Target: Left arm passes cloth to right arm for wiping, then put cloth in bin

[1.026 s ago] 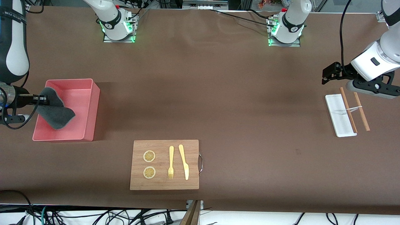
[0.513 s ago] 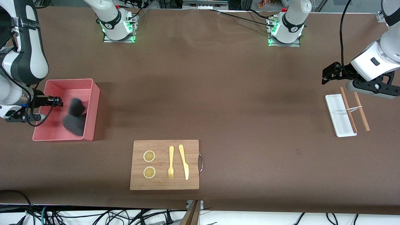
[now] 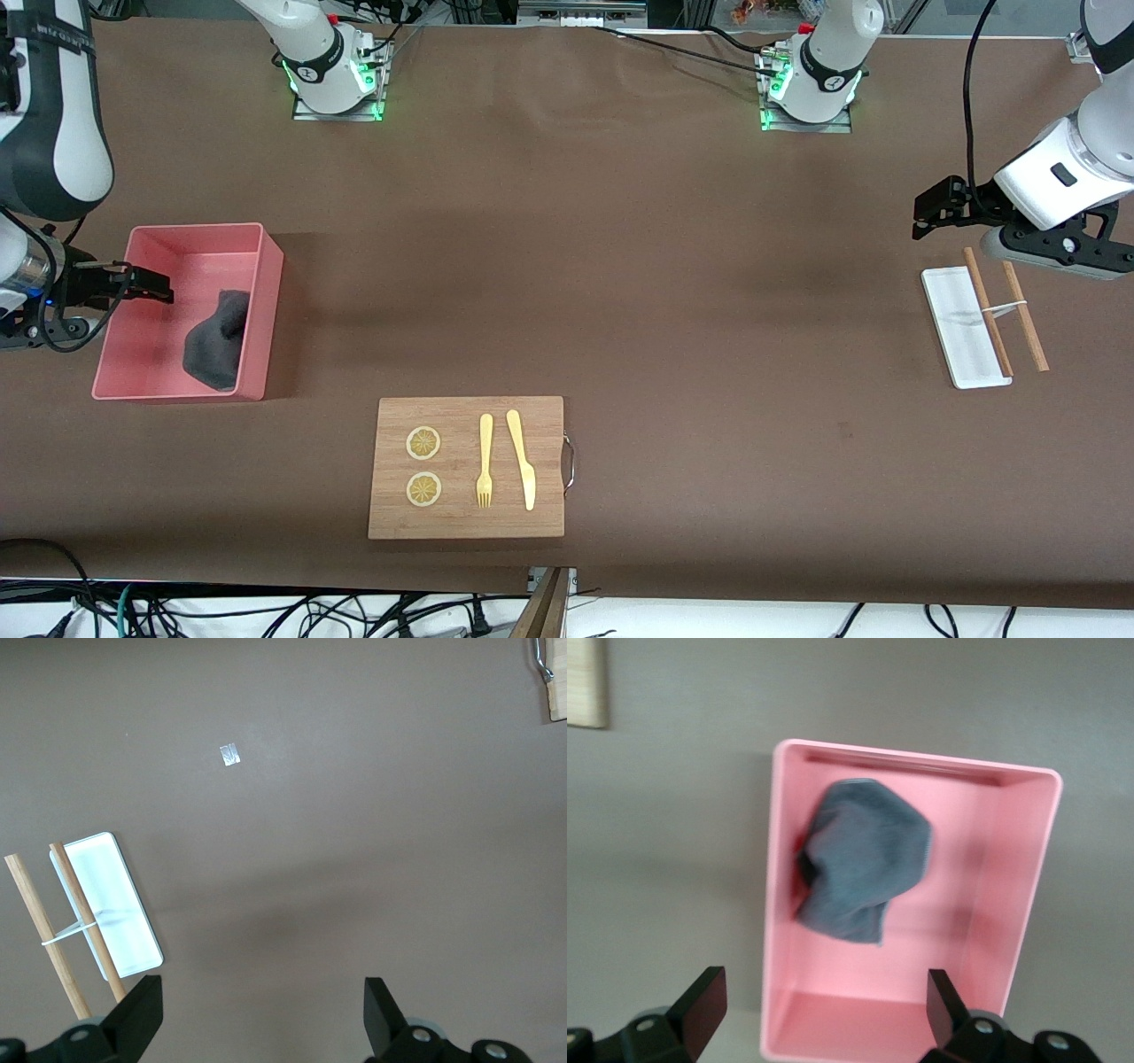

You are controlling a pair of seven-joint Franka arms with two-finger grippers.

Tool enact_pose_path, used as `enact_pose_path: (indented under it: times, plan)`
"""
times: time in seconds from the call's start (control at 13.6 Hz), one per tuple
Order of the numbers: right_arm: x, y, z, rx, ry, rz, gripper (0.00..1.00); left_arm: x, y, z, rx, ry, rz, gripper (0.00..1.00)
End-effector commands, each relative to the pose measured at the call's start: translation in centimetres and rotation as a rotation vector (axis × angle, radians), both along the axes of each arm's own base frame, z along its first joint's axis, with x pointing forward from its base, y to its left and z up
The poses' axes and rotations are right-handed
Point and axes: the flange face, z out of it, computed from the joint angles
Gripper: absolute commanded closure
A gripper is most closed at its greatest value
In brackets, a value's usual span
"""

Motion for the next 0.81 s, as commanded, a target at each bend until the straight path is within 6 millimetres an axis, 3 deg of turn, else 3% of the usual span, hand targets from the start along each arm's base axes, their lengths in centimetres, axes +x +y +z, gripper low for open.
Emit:
enact_pose_path:
  times: [0.0,0.29,0.51,0.59,0.73]
  plan:
    - [-0.5,4.2,4.4,0.036,0.037,0.006,0.00,0.1,0.0,0.3,-0.010,0.003,0.004,0.00]
    - [-4.6,6.3,10.8,0.061,-0.043,0.018,0.00,0.1,0.0,0.3,-0.011,0.003,0.002,0.00]
    - [-7.5,8.3,12.3,0.060,-0.063,-0.016,0.00,0.1,0.0,0.3,-0.012,0.003,0.002,0.00]
    - [-7.7,9.8,12.5,0.055,-0.063,-0.037,0.00,0.1,0.0,0.3,-0.012,0.003,0.001,0.00]
    - [-7.6,10.4,12.6,0.051,-0.067,-0.038,0.00,0.1,0.1,0.3,-0.012,0.003,0.002,0.00]
